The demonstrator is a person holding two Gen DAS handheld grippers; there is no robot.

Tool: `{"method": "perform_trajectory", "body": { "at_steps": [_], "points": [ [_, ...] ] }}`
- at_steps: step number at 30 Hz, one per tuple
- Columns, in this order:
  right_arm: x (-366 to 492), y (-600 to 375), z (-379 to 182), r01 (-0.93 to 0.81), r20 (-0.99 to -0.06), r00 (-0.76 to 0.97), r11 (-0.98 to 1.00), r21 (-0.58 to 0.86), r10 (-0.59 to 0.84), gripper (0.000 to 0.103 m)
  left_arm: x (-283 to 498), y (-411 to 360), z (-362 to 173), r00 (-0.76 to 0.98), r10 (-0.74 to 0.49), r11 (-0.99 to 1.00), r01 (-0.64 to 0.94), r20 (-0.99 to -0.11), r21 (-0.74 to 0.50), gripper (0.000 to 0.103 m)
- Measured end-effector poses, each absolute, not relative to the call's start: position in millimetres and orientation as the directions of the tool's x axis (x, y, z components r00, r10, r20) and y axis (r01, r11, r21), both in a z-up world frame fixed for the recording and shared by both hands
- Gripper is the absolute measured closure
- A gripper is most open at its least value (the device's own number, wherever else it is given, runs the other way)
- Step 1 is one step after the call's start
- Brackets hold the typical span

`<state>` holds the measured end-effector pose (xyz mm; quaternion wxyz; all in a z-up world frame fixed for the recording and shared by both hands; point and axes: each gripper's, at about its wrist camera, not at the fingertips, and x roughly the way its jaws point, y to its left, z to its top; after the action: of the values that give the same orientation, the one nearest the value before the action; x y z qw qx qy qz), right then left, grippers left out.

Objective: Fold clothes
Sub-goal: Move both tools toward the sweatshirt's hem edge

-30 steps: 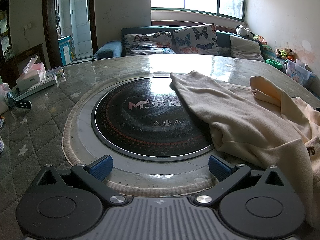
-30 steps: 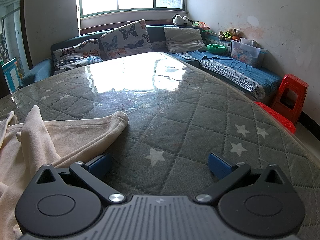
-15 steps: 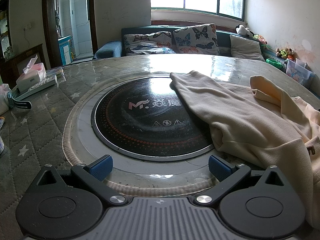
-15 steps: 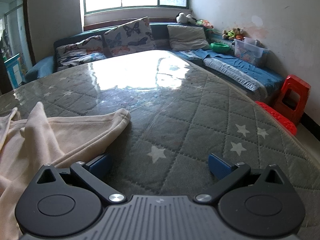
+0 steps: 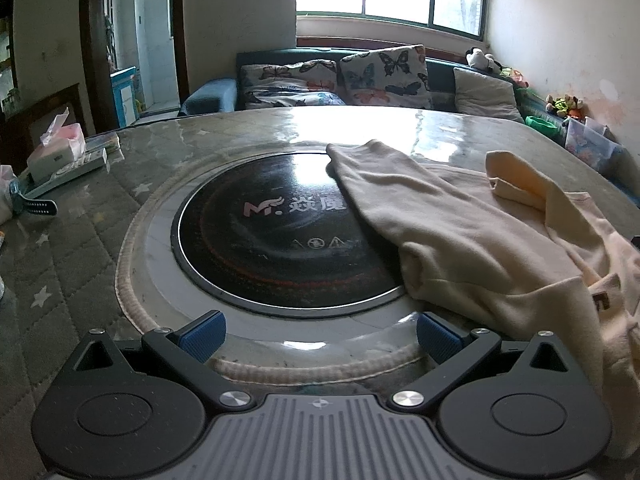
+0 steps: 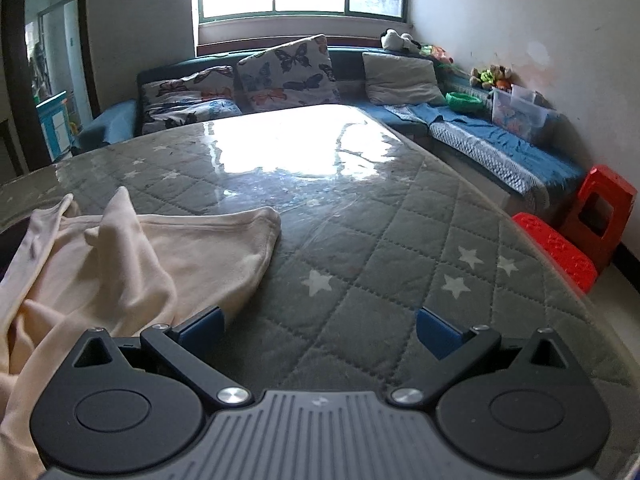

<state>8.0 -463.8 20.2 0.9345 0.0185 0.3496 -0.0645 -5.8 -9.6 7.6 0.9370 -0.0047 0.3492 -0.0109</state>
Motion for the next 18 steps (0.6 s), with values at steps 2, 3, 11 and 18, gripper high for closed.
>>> {"method": "perform_trajectory", "body": {
  "at_steps": [2, 3, 11, 18],
  "points": [
    [3, -463, 24, 0.119, -0.654, 0.750, 0.993, -0.011, -0.097, 0.000, -9, -11, 10, 0.753, -0.031, 0.999, 0.019, -0.657, -0.025, 0.000],
    [0, -463, 25, 0.110, -0.656, 0.750, 0.994, -0.009, -0.089, 0.000, -10, -13, 12, 0.751, -0.033, 0.999, 0.019, -0.659, -0.028, 0.000],
    [-29, -450, 33, 0.023, -0.665, 0.746, 1.000, -0.012, -0.025, 0.000, -27, -26, 25, 0.734, -0.036, 0.999, 0.011, -0.678, -0.041, 0.000],
    [-60, -441, 33, -0.003, -0.684, 0.730, 1.000, 0.010, 0.009, 0.000, -43, -36, 31, 0.714, -0.012, 0.999, -0.026, -0.700, -0.043, 0.000]
  ]
}}
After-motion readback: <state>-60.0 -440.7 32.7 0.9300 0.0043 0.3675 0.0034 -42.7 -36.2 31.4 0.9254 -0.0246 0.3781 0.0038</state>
